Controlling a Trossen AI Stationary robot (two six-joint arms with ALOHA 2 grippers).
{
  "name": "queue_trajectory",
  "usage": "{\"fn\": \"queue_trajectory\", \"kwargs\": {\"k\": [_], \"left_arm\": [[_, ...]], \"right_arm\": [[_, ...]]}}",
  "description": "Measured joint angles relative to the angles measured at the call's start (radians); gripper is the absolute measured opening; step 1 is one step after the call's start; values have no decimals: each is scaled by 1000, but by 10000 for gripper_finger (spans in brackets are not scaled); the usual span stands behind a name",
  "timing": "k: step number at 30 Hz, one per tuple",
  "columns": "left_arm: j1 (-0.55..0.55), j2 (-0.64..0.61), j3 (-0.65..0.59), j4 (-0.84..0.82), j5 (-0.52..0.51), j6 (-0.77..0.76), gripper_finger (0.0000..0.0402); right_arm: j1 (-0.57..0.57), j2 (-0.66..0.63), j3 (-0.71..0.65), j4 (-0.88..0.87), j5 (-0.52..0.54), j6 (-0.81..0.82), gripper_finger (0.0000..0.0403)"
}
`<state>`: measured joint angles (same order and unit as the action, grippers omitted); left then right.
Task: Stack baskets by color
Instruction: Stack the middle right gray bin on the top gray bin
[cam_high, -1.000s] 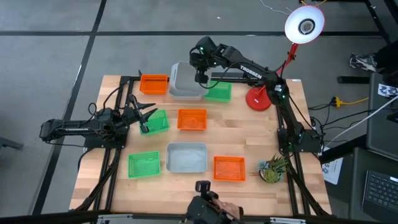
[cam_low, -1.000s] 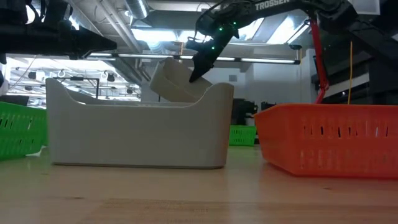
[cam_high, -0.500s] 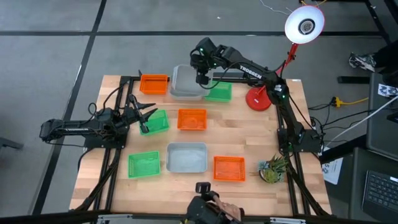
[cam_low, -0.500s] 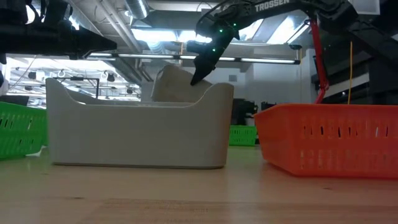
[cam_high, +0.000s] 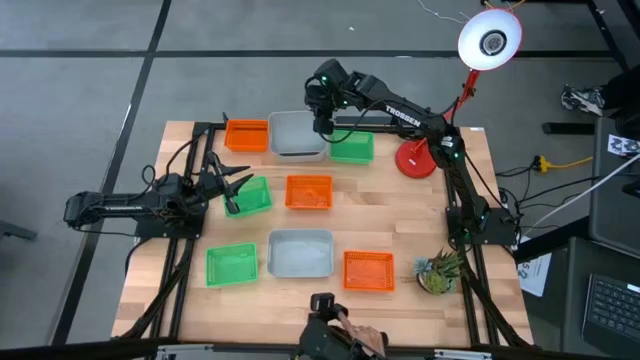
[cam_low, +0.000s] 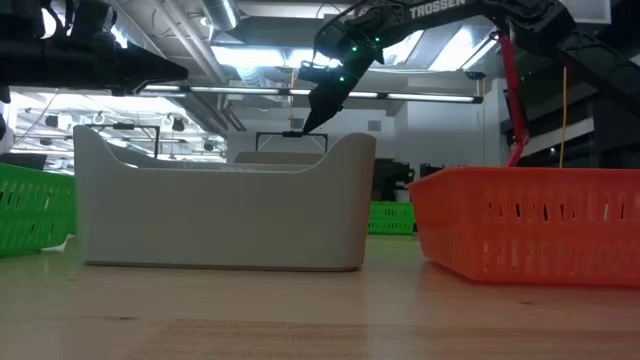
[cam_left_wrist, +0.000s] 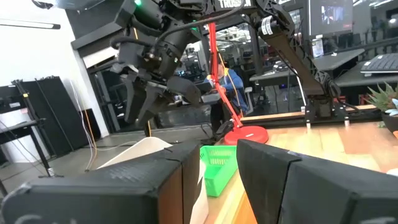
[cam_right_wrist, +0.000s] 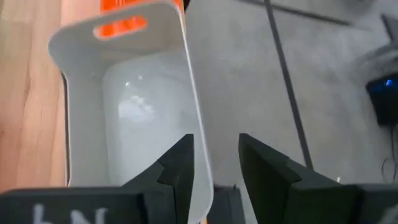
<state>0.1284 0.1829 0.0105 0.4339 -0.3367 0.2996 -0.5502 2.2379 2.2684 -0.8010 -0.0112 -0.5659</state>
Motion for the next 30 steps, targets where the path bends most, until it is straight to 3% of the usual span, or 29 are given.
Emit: {"fn": "queue_trajectory", "kwargs": {"k": [5, 9, 16, 21, 30], "left_arm": [[0, 0, 0, 0, 0, 0, 100], [0, 0, 0, 0, 0, 0, 100], [0, 0, 0, 0, -15, 0, 100], [0, 0, 0, 0, -20, -1, 100], [0, 0, 0, -39, -21, -1, 100]], "right_arm": [[8, 3, 0, 111, -34, -46, 122], [53, 56, 1, 159, 194, -180, 109], [120, 178, 0, 335, 377, -321, 89], [122, 215, -2, 343, 381, -334, 88], [133, 145, 0, 363, 370, -356, 87]]}}
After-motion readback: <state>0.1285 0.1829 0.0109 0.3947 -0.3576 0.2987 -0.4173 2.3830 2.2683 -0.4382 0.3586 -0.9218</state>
